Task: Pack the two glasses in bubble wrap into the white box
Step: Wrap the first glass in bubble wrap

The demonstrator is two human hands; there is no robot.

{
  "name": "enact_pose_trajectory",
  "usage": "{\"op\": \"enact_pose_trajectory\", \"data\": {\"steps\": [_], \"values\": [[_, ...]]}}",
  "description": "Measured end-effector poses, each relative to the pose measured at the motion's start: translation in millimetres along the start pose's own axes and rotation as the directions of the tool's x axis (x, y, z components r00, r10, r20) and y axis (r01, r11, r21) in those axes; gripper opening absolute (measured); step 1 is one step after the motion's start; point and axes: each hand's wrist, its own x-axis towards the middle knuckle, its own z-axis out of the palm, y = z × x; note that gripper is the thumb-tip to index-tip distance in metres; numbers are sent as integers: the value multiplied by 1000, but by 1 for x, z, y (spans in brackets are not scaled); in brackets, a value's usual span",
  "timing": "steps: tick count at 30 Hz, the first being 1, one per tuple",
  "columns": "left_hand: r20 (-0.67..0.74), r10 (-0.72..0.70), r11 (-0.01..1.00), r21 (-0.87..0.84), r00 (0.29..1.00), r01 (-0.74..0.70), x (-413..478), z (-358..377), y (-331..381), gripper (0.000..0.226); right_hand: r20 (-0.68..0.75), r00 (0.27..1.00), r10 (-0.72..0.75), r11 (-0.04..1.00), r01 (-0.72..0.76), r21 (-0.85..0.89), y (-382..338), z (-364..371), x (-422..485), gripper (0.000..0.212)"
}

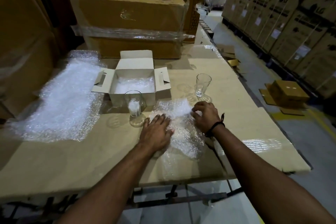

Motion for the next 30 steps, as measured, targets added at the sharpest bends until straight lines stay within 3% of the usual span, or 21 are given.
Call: {"op": "enact_pose_trajectory", "data": {"steps": [3, 5, 7, 9, 10, 12, 13, 14, 15, 18, 19, 22, 24, 25, 27, 28, 29, 30], "values": [[-6, -21, 1000, -11, 1000, 21, 2, -3, 3, 58, -85, 993, -87, 949, 108, 298, 6, -14, -8, 9], [22, -52, 996, -65, 998, 53, 6, -2, 5, 55, -21, 987, -159, 919, 156, 361, 8, -25, -18, 11], [9, -134, 937, -326, 991, 130, 5, -2, 5, 43, 91, 971, -221, 912, 173, 371, 10, -30, -29, 11], [-52, -293, 640, -752, 955, 156, -5, -10, 9, 17, 170, 950, -260, 912, 185, 365, 11, -33, -37, 17], [-57, -372, 494, -857, 926, 145, -8, -13, 9, 2, 207, 941, -267, 918, 183, 352, 10, -33, -40, 21], [68, -536, 143, -975, 842, 170, -15, -22, 10, 23, 307, 912, -273, 939, 184, 290, 9, -31, -44, 14], [117, -565, -42, -993, 817, 113, -16, -24, 7, 20, 347, 895, -282, 951, 214, 222, 8, -30, -45, 17], [122, -579, -150, -988, 806, 42, -18, -27, 3, 13, 376, 878, -296, 955, 257, 151, 9, -28, -44, 25], [103, -592, -145, -989, 799, 20, -21, -29, -3, 13, 401, 866, -300, 953, 288, 91, 9, -26, -44, 30], [-37, -632, 131, -990, 774, 60, -32, -25, -29, 22, 378, 853, -361, 923, 384, 15, 4, -25, -44, 41], [-61, -647, 168, -984, 760, 64, -37, -25, -37, 29, 345, 860, -377, 917, 398, 10, 2, -25, -44, 46], [-106, -677, 92, -994, 728, -59, -50, -30, -50, 37, 209, 881, -424, 897, 440, -34, -8, -21, -43, 52], [-173, -604, 105, -985, 778, -137, -55, -34, -49, 29, 284, 883, -375, 896, 424, -133, -16, -9, -43, 65], [-245, -529, 224, -964, 812, -144, -58, -34, -47, 26, 349, 880, -323, 895, 404, -189, -20, 0, -45, 73], [-352, -249, 633, -764, 902, -123, -59, -26, -48, 33, 446, 872, -202, 897, 347, -272, -25, 17, -49, 80], [-278, -81, 822, -562, 957, -93, -55, -20, -51, 45, 470, 868, -157, 899, 323, -297, -27, 23, -51, 78], [-154, 24, 937, -341, 988, -75, -51, -16, -52, 56, 480, 867, -130, 902, 305, -306, -28, 25, -51, 75], [-42, 62, 984, -163, 997, -68, -48, -14, -51, 63, 481, 869, -116, 905, 292, -309, -29, 25, -50, 71]]}}
